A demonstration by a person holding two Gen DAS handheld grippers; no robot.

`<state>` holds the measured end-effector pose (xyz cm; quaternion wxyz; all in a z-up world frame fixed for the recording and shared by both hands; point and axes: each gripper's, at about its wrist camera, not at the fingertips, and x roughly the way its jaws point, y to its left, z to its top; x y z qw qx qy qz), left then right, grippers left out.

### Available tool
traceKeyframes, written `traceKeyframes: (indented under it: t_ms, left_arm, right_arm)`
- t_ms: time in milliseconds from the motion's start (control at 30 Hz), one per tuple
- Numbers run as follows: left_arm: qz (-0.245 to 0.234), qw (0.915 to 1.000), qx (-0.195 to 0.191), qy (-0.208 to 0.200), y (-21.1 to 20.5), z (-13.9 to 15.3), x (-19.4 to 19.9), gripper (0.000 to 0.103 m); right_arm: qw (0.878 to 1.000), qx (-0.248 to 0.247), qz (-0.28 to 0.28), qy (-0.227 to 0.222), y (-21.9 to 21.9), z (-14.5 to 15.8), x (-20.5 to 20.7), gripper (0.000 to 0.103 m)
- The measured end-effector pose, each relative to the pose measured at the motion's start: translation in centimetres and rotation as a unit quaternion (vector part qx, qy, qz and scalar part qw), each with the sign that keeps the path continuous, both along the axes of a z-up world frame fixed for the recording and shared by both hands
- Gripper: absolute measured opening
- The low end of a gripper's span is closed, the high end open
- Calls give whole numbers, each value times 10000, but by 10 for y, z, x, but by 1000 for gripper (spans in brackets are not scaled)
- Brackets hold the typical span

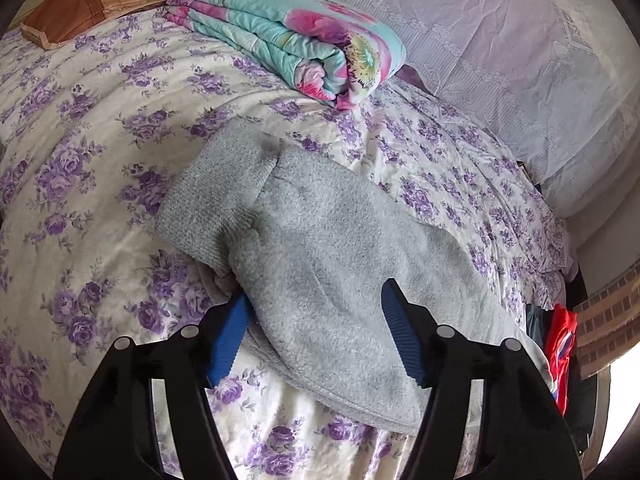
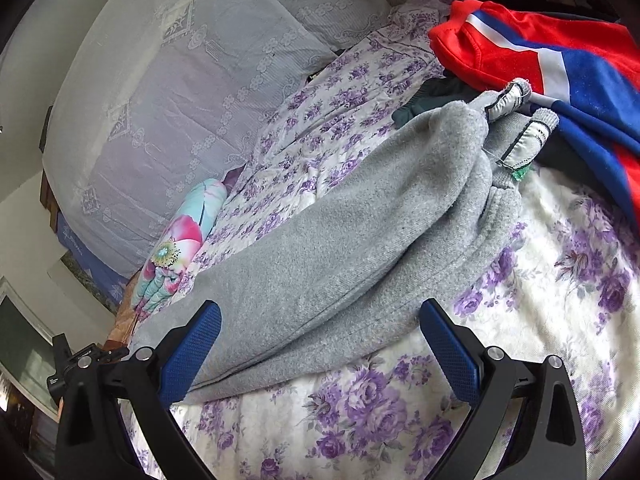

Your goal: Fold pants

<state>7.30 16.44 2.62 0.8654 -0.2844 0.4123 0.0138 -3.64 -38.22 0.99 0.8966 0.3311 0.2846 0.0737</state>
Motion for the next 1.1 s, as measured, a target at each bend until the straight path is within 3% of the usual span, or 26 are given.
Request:
traceKeyframes:
  t_ms: [67,167,200,233,267,433,600,700,800,900,933,967,1000,1100]
  left_arm:
    - [0,10000,-73,-33,2,-4,-1,70]
    - [50,9999,-120,-75,3,-9,-6,65]
    - [56,10000,-35,-55,3,-10,-7,46]
    - [78,9999,132,-26,1,-9,-8,33]
    - [108,9996,243,-34,2,-8,-9,11]
    - [5,9990,-98,-430,11,8,-15,6]
    - [-155,9975,-18,-690,3,32,-12,6]
    - [-172,9972,63,-731,-2,40,-6,6]
    - [-178,9969,105,-760,-4,43,-4,6]
    - [-176,9970,128,-740,-4,45,-2,6]
    - [-185,9970,165,-732,-4,46,0,6]
    - [-192,9970,215,-725,-5,47,2,6]
    - [-194,9969,264,-713,-6,49,6,6]
    - [-221,9958,437,-770,-10,60,17,6]
  right_arm:
    - [10000,-5,-11,-8,-1,0,-1,100]
    - [10000,0,-9,-20,-1,1,-2,100]
    - [10000,-16,3,-40,-1,1,-3,100]
    - [10000,-32,-19,-77,-2,2,-6,99]
    - [9999,-87,-41,-82,-3,3,-8,98]
    - [9996,-292,-14,-64,-18,7,-20,98]
    - [9978,596,136,270,-51,1,-1,98]
    - [9915,1166,480,329,-54,0,15,87]
    - [9864,1241,824,692,-42,-5,35,73]
    - [9833,1317,794,977,-36,-18,47,61]
    - [9843,1238,827,945,-34,-18,50,50]
    - [9856,1127,906,874,-32,-17,54,26]
    - [9868,999,949,855,-30,-15,58,13]
    - [9913,486,1092,559,-22,7,62,8]
